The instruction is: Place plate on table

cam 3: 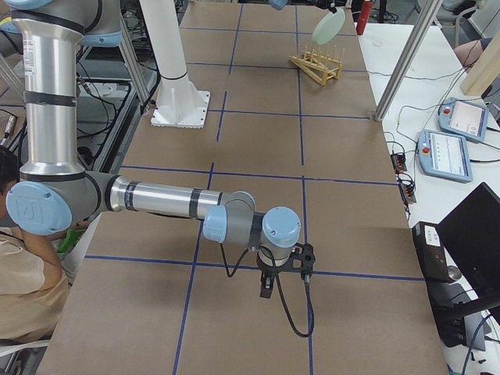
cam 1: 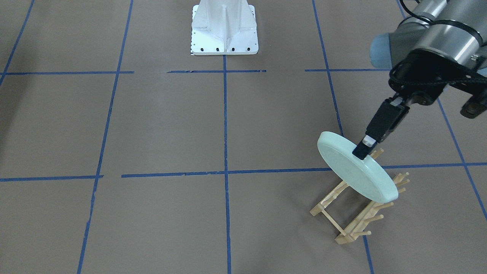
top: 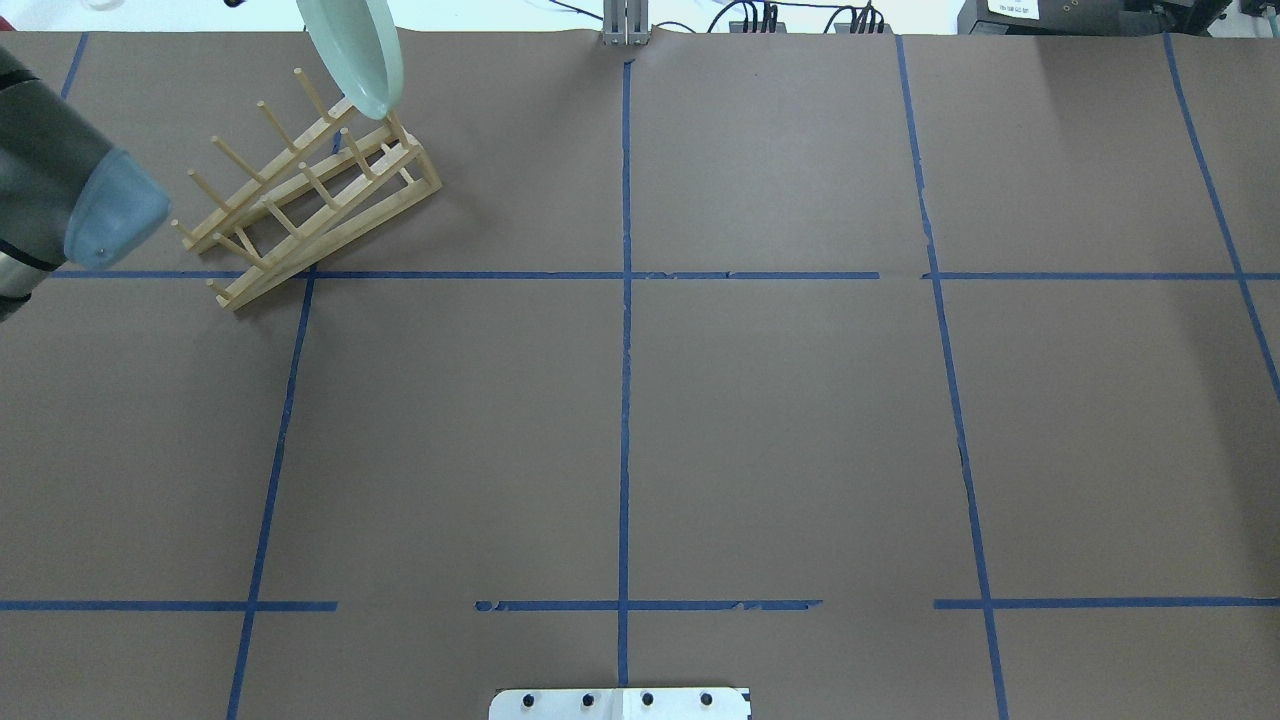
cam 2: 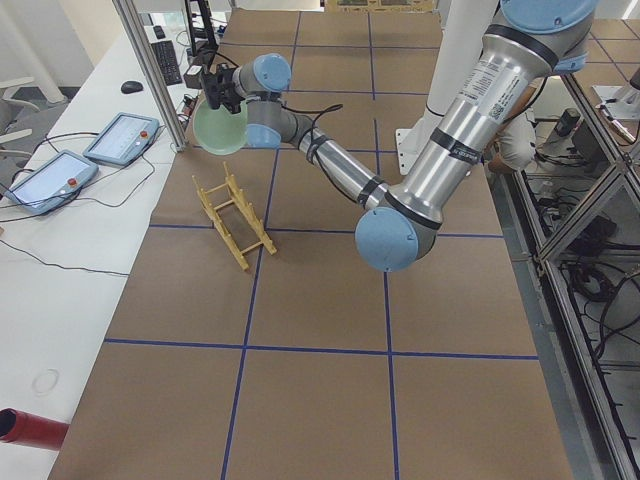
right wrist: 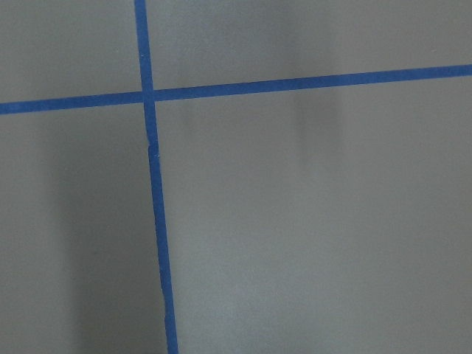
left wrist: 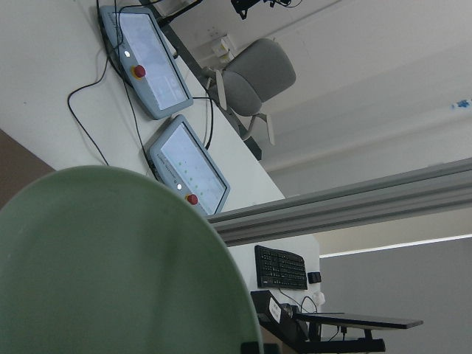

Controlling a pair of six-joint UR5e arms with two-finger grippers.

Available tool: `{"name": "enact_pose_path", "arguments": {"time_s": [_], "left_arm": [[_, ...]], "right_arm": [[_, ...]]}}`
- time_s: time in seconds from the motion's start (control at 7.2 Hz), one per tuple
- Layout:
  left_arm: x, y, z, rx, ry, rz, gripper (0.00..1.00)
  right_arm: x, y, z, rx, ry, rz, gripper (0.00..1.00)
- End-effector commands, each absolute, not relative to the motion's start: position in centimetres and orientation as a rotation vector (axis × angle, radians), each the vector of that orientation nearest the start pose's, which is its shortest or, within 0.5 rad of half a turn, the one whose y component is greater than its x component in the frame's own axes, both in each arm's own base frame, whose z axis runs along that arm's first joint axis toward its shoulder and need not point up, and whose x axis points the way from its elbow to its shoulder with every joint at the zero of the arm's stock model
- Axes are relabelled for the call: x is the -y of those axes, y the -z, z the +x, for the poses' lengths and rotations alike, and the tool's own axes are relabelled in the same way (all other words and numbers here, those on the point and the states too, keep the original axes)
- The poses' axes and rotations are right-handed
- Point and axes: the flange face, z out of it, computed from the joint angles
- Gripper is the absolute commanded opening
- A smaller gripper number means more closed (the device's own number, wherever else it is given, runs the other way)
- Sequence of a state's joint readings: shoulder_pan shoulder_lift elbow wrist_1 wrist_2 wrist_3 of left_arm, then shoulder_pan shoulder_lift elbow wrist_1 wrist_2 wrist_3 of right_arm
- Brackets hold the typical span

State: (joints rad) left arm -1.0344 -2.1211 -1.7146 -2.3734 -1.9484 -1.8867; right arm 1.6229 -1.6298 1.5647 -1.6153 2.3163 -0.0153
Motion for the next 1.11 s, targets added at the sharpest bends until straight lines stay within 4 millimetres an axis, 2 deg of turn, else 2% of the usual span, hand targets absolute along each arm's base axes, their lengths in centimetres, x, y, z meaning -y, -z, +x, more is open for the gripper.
{"name": "enact_pose_path", "arguments": {"time_s": [0.0,0.14,0.28,0.42,0.56,0.69,0.97], "left_arm": [[55.3,-14.8,33.8,-1.241,0.809,0.009,0.0],[54.0,-14.4,38.0,-1.082,0.799,-0.069,0.0],[50.6,-15.8,44.5,-0.896,0.666,-0.125,0.0],[51.0,-15.5,48.2,-0.74,0.642,-0.17,0.0],[51.8,-16.3,51.5,-0.662,0.623,-0.198,0.0],[50.9,-18.8,56.5,-0.573,0.593,-0.236,0.0],[47.6,-21.1,60.6,-0.513,0.542,-0.263,0.0]], "right_arm": [[45.3,-69.6,8.9,0.748,-0.076,-0.08,1.0],[45.4,-69.6,9.0,0.748,-0.076,-0.079,1.0],[45.3,-69.6,8.9,0.748,-0.076,-0.08,1.0],[45.3,-69.6,8.9,0.748,-0.076,-0.08,1.0],[45.4,-69.5,9.0,0.748,-0.075,-0.077,1.0],[45.3,-69.6,8.9,0.748,-0.076,-0.079,1.0],[45.4,-69.6,9.0,0.748,-0.076,-0.079,1.0]]}}
